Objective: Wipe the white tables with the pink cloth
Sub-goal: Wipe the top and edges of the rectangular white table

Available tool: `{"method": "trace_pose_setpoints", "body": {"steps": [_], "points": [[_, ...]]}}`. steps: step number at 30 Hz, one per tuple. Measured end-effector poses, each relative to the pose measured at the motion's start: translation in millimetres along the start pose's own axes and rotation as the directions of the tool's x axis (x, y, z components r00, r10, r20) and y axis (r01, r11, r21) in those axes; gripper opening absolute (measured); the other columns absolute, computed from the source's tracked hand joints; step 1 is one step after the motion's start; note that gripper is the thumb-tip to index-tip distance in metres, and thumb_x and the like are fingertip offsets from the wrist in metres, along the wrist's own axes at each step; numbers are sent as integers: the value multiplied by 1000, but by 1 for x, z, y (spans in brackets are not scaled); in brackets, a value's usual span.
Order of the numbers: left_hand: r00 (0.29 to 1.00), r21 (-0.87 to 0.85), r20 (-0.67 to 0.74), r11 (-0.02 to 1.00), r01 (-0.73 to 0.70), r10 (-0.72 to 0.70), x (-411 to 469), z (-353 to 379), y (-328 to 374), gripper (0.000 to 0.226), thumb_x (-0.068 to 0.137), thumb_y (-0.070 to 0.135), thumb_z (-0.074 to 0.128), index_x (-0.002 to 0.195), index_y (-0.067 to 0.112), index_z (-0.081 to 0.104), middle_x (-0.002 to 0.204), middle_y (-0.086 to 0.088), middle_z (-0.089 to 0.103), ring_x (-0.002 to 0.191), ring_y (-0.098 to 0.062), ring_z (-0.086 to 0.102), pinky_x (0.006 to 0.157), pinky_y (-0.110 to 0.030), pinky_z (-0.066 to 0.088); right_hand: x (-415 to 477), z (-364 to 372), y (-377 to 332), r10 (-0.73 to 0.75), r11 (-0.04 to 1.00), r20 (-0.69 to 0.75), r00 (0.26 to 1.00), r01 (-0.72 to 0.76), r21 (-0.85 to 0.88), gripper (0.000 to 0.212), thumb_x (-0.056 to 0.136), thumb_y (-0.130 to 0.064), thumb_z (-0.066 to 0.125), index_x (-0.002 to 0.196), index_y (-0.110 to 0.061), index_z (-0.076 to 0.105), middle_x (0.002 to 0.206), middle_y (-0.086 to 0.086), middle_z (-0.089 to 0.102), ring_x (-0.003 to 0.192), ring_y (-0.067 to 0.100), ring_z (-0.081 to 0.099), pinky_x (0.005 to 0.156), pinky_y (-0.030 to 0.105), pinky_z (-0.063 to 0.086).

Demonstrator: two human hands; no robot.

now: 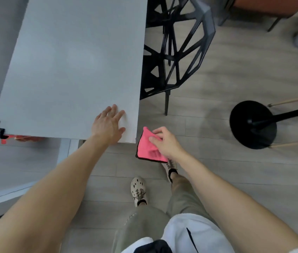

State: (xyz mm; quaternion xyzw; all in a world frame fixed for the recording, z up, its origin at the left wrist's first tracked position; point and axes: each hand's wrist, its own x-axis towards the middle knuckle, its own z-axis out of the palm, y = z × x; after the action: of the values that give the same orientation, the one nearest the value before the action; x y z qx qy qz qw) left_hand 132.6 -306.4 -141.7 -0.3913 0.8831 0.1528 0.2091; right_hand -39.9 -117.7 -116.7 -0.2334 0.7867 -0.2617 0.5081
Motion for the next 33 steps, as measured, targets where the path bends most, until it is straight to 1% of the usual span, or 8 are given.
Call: {"method": "trace_pose_setpoints", "body": {"steps": [4,7,10,15,18,24,27,33], "points": [[997,-358,74,933,43,-18,-18,-32,12,38,110,51,53,141,35,68,155,8,59,140,-20,55,112,-39,45,-7,-39,-64,23,999,50,998,-25,43,54,79,-49,94,118,-27,65,115,-7,72,104,14,72,87,35,59],[962,-767,-30,624,151,-271,-51,-31,31,21,106,37,62,118,31,79,117,15,77,110,-8,68,99,-33,52,3,-56,-98,14,990,168,986,10,-138,56,77,-18,94,123,-25,63,118,-3,70,101,16,70,74,33,56],[875,-945,63,253,207,-480,-69,-26,47,21,98,43,66,103,27,80,99,10,81,101,-16,75,94,-43,60,19,-64,-126,-125,955,161,979,163,-248,31,92,-25,79,120,-22,65,117,-5,72,100,11,67,78,32,53],[827,-947,211,-317,42,-521,-80,-38,73,43,105,57,61,134,27,71,133,5,74,127,-13,69,114,-47,53,22,-57,-176,-398,804,228,889,458,-380,36,104,-36,62,76,-17,50,71,-5,54,66,16,50,59,33,35],[785,-734,218,-627,-259,-580,-90,-46,82,58,110,64,44,146,23,65,141,-4,72,133,-18,66,117,-47,46,4,-28,-205,-358,653,592,722,647,-394,32,109,-39,51,83,-25,62,82,-8,65,81,15,62,72,33,45],[731,-138,313,-791,-596,-606,-125,-38,71,86,112,67,14,156,6,56,155,-20,60,146,-38,55,126,-58,38,-16,24,-245,-135,311,918,374,895,-319,49,105,-15,47,150,-22,63,151,-1,66,137,17,59,115,30,45],[663,26,411,-719,-694,-625,-129,-15,54,79,111,60,19,153,6,59,147,-23,65,139,-43,59,118,-58,45,11,39,-249,-204,246,912,357,920,-305,45,104,-15,49,143,-26,68,130,-4,76,115,15,69,105,33,53],[596,68,622,-723,-688,-508,-114,37,14,52,106,38,52,150,12,63,144,-16,70,134,-36,66,113,-51,52,83,40,-238,-154,67,887,436,900,-431,42,111,-20,43,146,-25,65,140,-4,71,129,16,64,110,36,51]]}}
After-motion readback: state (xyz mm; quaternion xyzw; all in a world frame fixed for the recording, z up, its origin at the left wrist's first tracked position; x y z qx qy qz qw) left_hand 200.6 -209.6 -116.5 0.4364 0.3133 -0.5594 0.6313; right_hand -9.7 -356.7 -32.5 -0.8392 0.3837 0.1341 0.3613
